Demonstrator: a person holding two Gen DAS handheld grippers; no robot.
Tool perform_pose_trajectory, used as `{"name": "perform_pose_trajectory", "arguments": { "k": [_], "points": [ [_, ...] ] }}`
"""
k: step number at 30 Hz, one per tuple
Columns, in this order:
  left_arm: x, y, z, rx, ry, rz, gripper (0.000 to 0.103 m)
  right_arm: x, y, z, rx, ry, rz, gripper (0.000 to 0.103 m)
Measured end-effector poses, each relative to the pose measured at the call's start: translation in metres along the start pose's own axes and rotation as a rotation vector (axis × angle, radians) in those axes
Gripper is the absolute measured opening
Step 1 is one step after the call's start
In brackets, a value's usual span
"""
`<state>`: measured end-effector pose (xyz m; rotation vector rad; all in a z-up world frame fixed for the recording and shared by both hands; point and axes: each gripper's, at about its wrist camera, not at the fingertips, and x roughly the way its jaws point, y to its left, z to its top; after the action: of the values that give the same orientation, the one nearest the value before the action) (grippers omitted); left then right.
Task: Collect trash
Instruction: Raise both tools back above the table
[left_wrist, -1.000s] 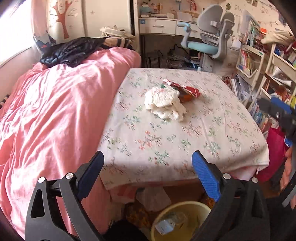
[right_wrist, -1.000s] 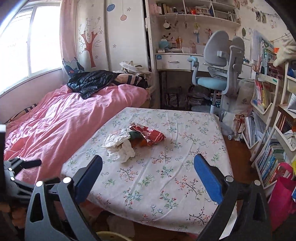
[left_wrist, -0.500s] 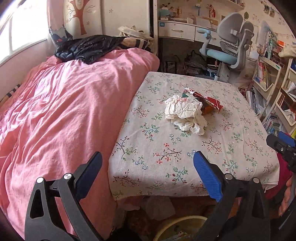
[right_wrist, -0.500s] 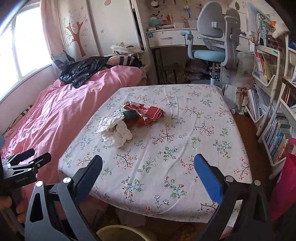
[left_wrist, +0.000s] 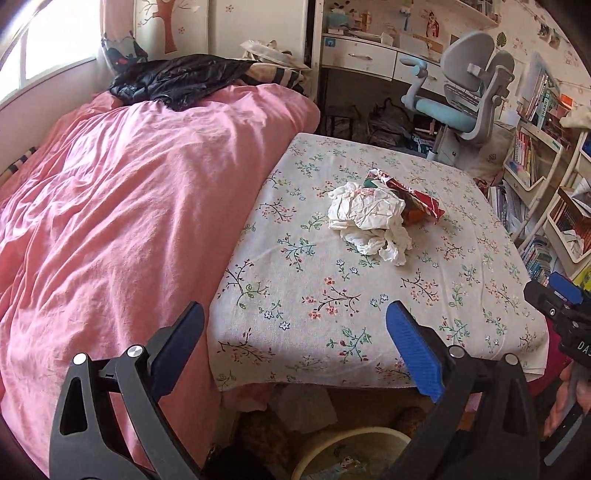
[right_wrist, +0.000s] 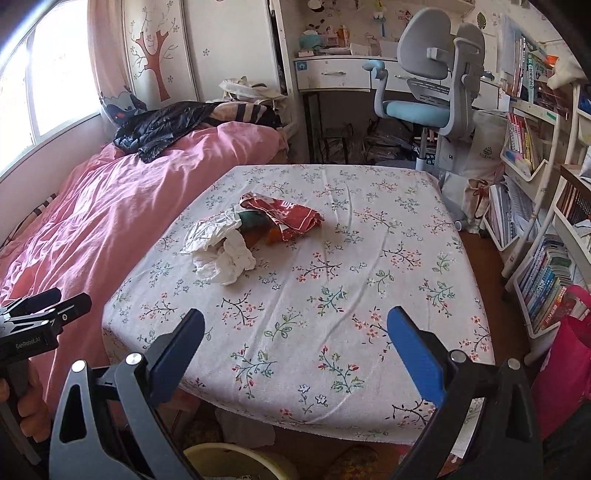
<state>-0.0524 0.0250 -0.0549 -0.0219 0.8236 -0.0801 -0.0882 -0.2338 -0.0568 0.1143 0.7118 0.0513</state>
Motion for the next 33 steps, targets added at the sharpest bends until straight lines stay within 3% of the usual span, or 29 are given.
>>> {"name": "perform_pose_trajectory", "arguments": {
  "k": [19,33],
  "points": [
    [0.004,-0.004,-0.002,0.000,0.010,-0.007,0.095,0.005,0.022,-0.004,-0.118,0.016,-0.020,0.095],
    [0.006,-0.004,-0.002,0.001,0.015,-0.008,0.095,0.003,0.024,-0.004,-0.118,0.012,-0.017,0.095]
  ]
}}
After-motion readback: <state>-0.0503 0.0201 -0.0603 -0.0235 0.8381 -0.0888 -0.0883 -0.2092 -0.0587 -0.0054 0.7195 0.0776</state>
